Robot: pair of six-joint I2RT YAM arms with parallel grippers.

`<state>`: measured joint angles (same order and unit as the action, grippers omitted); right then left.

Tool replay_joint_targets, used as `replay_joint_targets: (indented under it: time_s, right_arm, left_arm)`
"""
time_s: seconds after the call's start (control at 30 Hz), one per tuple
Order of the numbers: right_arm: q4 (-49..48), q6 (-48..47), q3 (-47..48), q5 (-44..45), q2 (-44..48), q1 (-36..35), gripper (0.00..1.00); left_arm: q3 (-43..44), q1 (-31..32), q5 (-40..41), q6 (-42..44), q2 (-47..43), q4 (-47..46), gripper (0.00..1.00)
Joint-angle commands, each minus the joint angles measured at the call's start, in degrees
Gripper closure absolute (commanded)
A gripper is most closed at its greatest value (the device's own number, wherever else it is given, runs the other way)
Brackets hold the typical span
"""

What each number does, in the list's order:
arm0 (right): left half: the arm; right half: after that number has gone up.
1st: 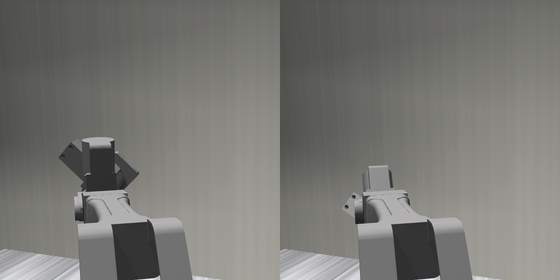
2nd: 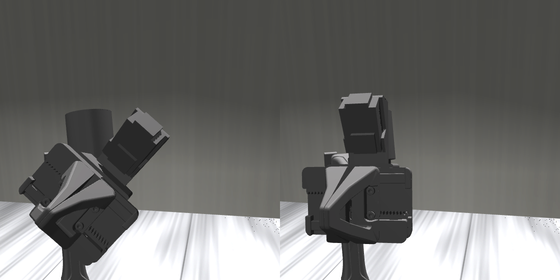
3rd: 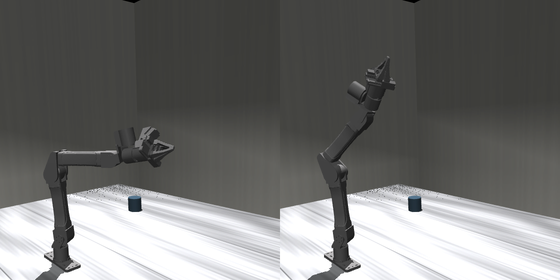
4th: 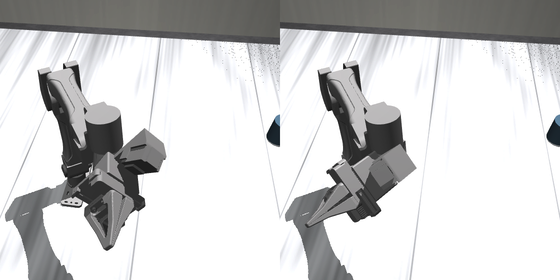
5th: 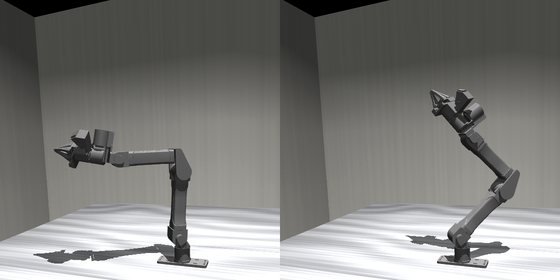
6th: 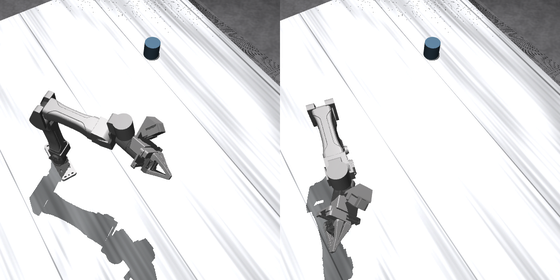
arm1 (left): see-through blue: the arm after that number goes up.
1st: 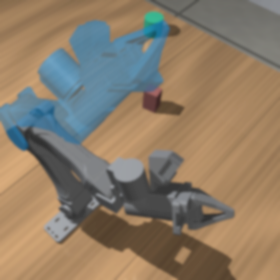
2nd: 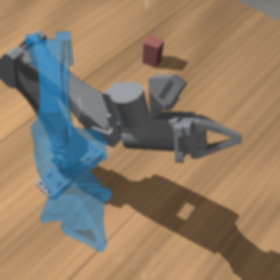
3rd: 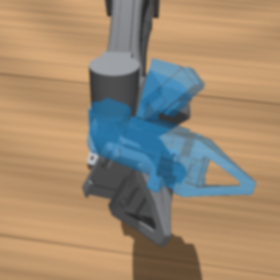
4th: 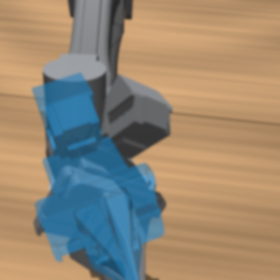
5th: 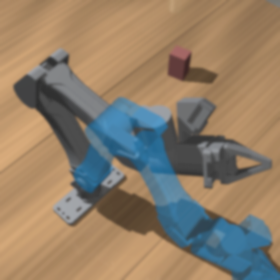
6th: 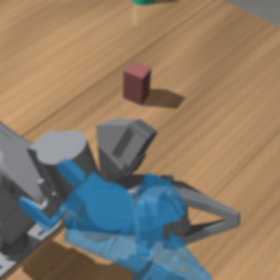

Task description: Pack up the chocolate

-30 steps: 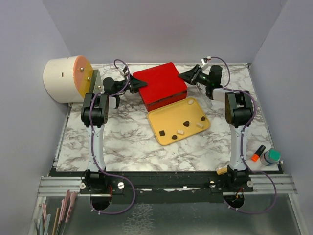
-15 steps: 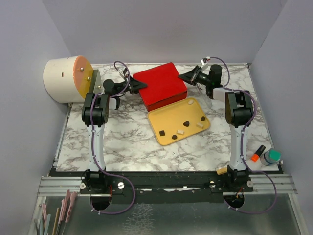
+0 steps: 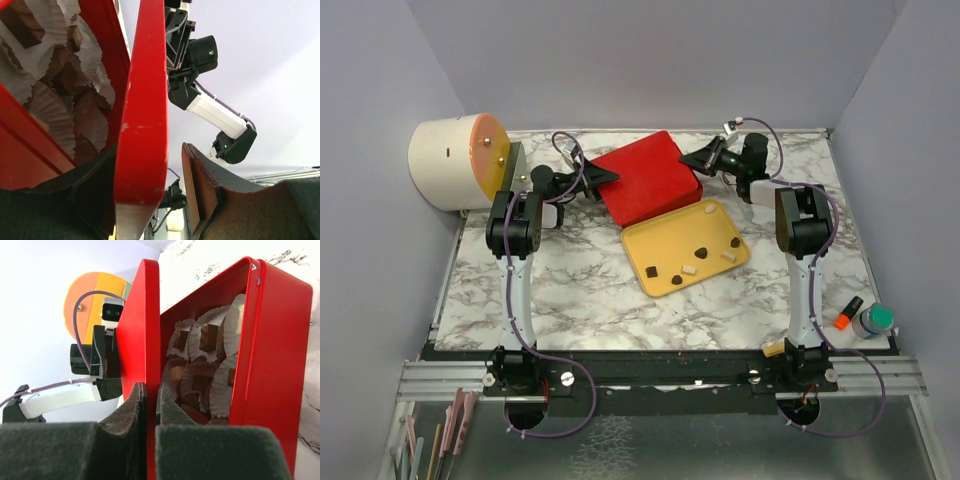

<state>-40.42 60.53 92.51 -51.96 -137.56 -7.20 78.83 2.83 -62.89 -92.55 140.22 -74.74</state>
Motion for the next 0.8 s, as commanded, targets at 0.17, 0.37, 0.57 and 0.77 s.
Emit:
replay_joint_targets:
  time_s: [0.17, 0.37, 0.57, 0.77]
  right_arm:
    - [-2.98, 3.04, 4.03, -1.07, -2.16, -0.27, 1.0]
    - [-4.19, 4.97, 5.1, -0.58, -3.12, -0.23, 1.0]
    - [-4.83, 6.22, 6.23, -0.2, -3.92, -0.17, 1.0]
    - [-4.31, 6.49, 7.38, -0.07, -4.29, 0.06, 1.0]
  left_arm:
    - [-1.75, -1.57, 2.72, 4.39, -2.33, 3.32, 0.44]
    - [-1.15, -1.78, 3.01, 5.58, -3.29, 5.21, 0.45]
    - [-0.79, -1.83, 3.26, 5.5, -3.42, 5.37, 0.46]
    - [0.12, -1.84, 3.45, 5.17, -3.38, 5.55, 0.46]
